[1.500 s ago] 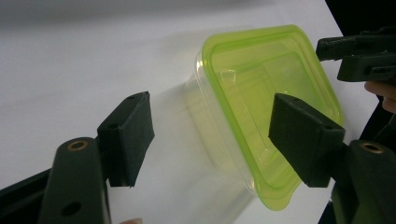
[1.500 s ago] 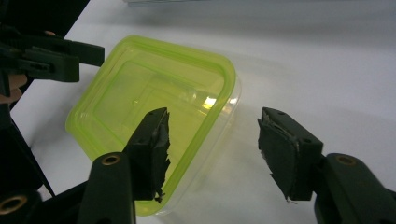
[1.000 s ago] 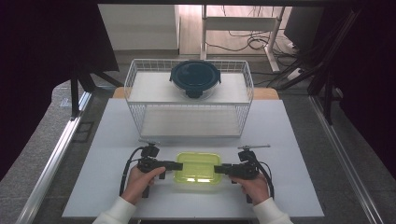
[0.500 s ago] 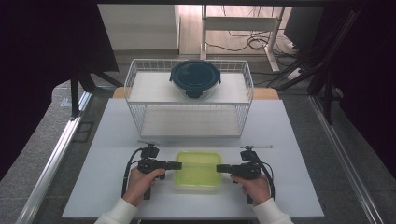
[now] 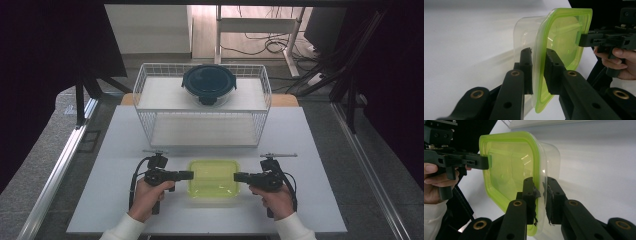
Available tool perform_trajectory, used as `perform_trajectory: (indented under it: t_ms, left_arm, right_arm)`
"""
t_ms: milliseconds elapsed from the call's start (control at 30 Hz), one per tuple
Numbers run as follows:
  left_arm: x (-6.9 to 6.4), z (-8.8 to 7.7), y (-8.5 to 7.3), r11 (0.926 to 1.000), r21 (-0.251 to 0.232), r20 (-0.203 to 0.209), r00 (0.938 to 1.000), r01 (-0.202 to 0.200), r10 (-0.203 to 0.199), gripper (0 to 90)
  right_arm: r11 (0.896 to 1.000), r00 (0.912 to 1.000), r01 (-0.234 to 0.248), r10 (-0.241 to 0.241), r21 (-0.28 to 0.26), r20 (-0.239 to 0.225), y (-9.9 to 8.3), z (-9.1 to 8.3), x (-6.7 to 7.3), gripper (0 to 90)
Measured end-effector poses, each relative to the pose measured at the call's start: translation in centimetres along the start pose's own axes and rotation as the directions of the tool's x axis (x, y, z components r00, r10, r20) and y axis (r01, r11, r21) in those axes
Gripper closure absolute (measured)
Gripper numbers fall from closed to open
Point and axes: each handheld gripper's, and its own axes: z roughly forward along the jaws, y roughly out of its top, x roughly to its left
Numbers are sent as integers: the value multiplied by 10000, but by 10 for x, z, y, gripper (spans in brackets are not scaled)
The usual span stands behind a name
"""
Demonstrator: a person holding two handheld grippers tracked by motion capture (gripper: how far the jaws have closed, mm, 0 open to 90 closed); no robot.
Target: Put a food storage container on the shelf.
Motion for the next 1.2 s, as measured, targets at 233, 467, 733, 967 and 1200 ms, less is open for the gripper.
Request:
perform_trajectory:
  t_ms: [233,467,733,967,1200]
  left_arm:
    - [-8,-10,2,9993,-196,-13,9995,-305,305,783]
    - [-14,-15,4,9986,-339,-21,9991,-412,412,781]
    - [-24,-30,14,9943,-668,-168,9965,-829,820,782]
    - [-30,-45,30,9897,-948,-278,9940,-1077,1055,784]
    - [-43,-63,49,9823,-1305,-261,9909,-1347,1324,783]
  right_arm:
    - [9993,9995,279,-282,-244,-129,3,-6,9,784]
    - [9980,9987,472,-479,-409,-165,6,-10,13,786]
    - [9935,9952,952,-963,-620,-151,19,-16,25,786]
    - [9847,9879,1540,-1550,-816,-60,40,-21,41,785]
    - [9758,9815,1896,-1913,-1086,-52,62,-29,56,786]
